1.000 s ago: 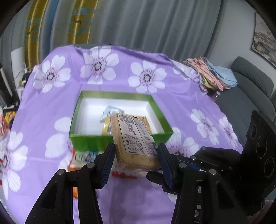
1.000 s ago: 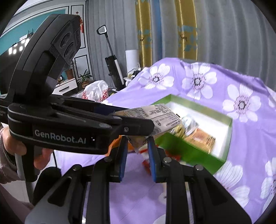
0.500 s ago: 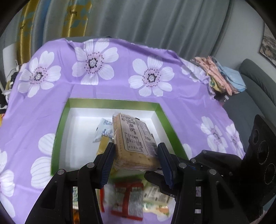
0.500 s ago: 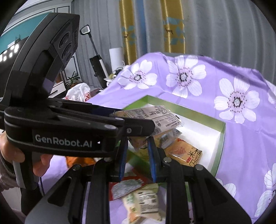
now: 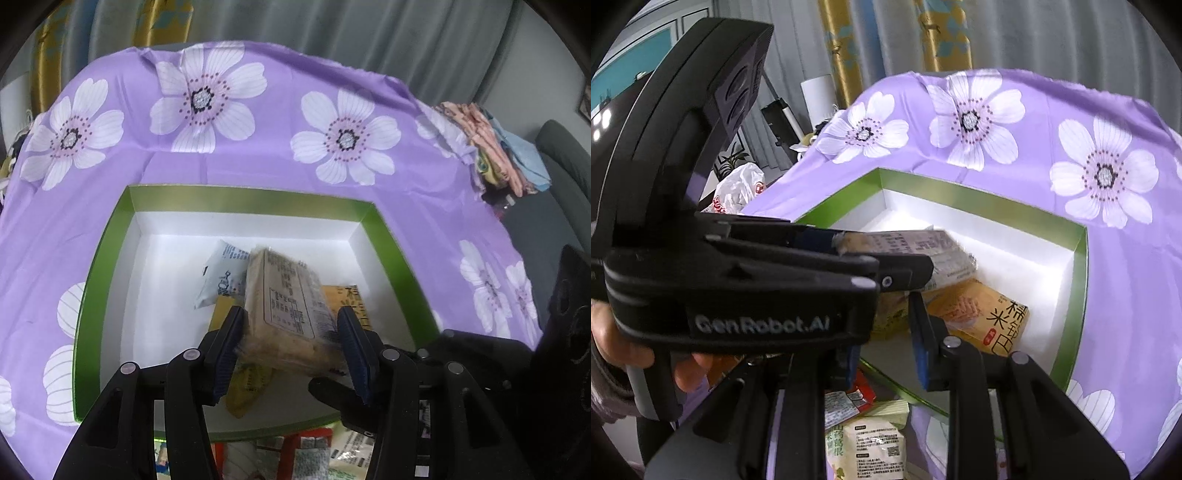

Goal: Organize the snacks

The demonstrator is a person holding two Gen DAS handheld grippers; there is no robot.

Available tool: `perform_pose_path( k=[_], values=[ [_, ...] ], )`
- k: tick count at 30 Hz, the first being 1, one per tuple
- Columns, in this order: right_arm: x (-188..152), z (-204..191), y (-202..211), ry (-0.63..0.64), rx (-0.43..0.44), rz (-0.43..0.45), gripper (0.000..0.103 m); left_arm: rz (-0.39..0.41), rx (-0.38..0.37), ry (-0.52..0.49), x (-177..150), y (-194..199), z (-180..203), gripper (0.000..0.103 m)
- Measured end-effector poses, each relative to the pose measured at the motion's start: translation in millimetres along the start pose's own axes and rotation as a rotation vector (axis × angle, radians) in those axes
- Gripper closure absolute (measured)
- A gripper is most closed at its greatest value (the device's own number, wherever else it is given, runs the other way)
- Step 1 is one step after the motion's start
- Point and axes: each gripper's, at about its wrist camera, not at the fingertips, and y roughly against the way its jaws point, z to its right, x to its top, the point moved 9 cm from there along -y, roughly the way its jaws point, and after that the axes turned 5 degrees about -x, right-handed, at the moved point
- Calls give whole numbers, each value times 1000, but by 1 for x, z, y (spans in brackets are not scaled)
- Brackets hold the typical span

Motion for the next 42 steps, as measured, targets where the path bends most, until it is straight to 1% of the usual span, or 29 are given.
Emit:
perform_pose_path(
  k=[1, 3, 4, 5, 6, 7, 9, 14, 16, 17, 19, 23, 30, 35, 39, 42],
  values=[
    [0, 1, 0, -7, -5, -5, 73, -5, 4, 2, 0, -2, -1, 52],
    [-1, 4, 2, -18, -17, -4, 63, -5, 6, 11, -1, -2, -3, 50],
    [-1, 6, 4, -23, -25, -2, 55, -2, 8, 21, 0, 0, -6, 44],
    [-2, 9, 6, -31, -30, 1, 50, -1, 10, 28, 0, 3, -8, 39],
    [-3, 11, 8, -41, -34, 4, 49, 6, 15, 35, 0, 7, -12, 29],
    [-5, 14, 12, -50, -36, 7, 50, 15, 21, 39, 1, 11, -14, 22],
    [-8, 20, 18, -68, -48, 14, 48, 29, 29, 49, 2, 21, -20, 22],
    [-19, 29, 38, -116, -60, 37, 36, 56, 38, 95, 0, 47, -37, 18],
    [-24, 32, 47, -140, -60, 50, 34, 69, 34, 123, -3, 60, -44, 10],
    [-27, 33, 52, -151, -59, 57, 33, 78, 33, 133, -4, 65, -46, 8],
    [-32, 34, 59, -163, -66, 64, 32, 96, 37, 148, -8, 77, -51, 8],
    [-42, 36, 72, -180, -84, 71, 31, 103, 33, 173, -21, 94, -58, 8],
    [-61, 26, 90, -164, -110, 62, 27, 111, 19, 225, -51, 114, -63, 8],
    [-76, 12, 93, -124, -107, 35, 25, 67, -3, 207, -81, 116, -54, 8],
    [-90, -3, 92, -78, -80, 5, 25, 35, -23, 201, -104, 118, -48, 8],
    [-97, -15, 90, -44, -65, -13, 25, 20, -62, 212, -117, 118, -45, 8]
  ],
)
